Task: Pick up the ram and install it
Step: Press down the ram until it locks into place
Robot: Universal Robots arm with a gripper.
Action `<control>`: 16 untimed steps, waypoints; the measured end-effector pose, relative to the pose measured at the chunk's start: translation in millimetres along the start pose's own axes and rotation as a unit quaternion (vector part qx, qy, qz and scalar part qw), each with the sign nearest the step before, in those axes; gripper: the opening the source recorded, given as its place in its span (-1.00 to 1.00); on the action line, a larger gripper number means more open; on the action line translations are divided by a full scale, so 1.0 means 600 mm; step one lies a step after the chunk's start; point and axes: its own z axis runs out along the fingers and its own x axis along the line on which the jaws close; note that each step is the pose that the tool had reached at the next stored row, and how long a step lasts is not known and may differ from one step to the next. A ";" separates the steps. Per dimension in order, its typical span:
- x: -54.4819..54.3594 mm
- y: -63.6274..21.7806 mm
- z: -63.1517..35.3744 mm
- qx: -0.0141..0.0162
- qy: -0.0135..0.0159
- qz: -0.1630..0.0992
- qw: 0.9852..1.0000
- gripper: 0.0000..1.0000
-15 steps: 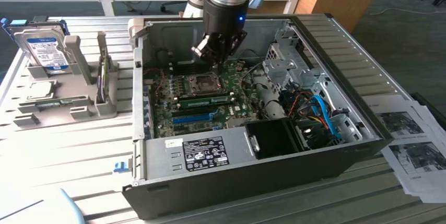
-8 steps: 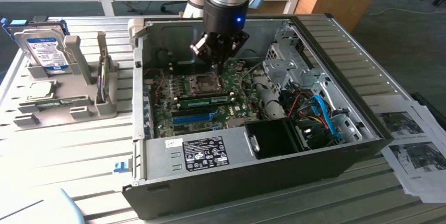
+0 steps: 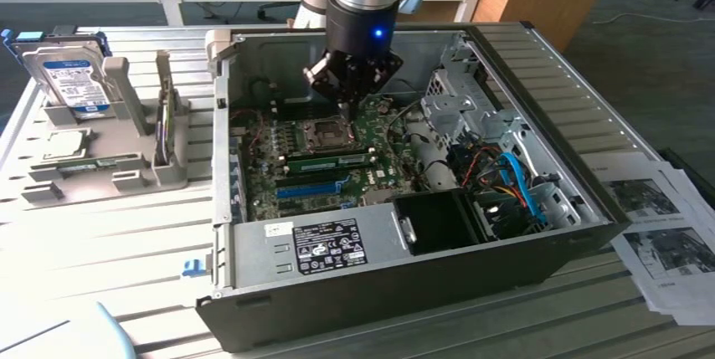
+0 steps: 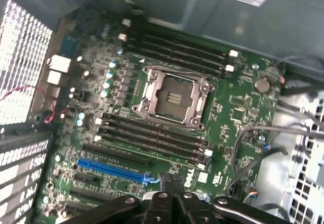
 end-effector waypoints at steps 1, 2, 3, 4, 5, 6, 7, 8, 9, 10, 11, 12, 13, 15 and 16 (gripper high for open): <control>0.000 0.000 0.000 0.000 0.000 0.008 1.000 -0.81; 0.000 0.000 0.000 0.000 -0.001 0.017 1.000 -0.81; 0.000 0.000 0.000 0.001 -0.001 0.026 1.000 -0.81; 0.000 0.000 0.000 0.001 -0.001 0.035 0.999 -0.81; 0.000 0.000 0.001 0.001 -0.001 0.043 0.999 -0.81; 0.000 0.000 0.001 0.001 -0.002 0.052 0.999 -0.81; 0.000 0.000 0.001 0.002 -0.002 0.060 0.998 -0.81; 0.000 0.000 0.001 0.002 -0.002 0.069 0.998 -0.81; 0.000 0.000 0.001 0.002 -0.003 0.078 0.997 -0.81; 0.000 0.000 0.001 0.002 -0.003 0.086 0.996 -0.81; 0.000 0.000 0.001 0.003 -0.003 0.094 0.996 -0.81; 0.000 0.000 0.001 0.003 -0.003 0.103 0.995 -0.81; 0.000 0.000 0.001 0.003 -0.004 0.111 0.994 -0.81; 0.000 0.000 0.002 0.003 -0.004 0.122 0.992 -0.81; 0.000 0.000 0.002 0.003 -0.004 0.122 0.992 -0.81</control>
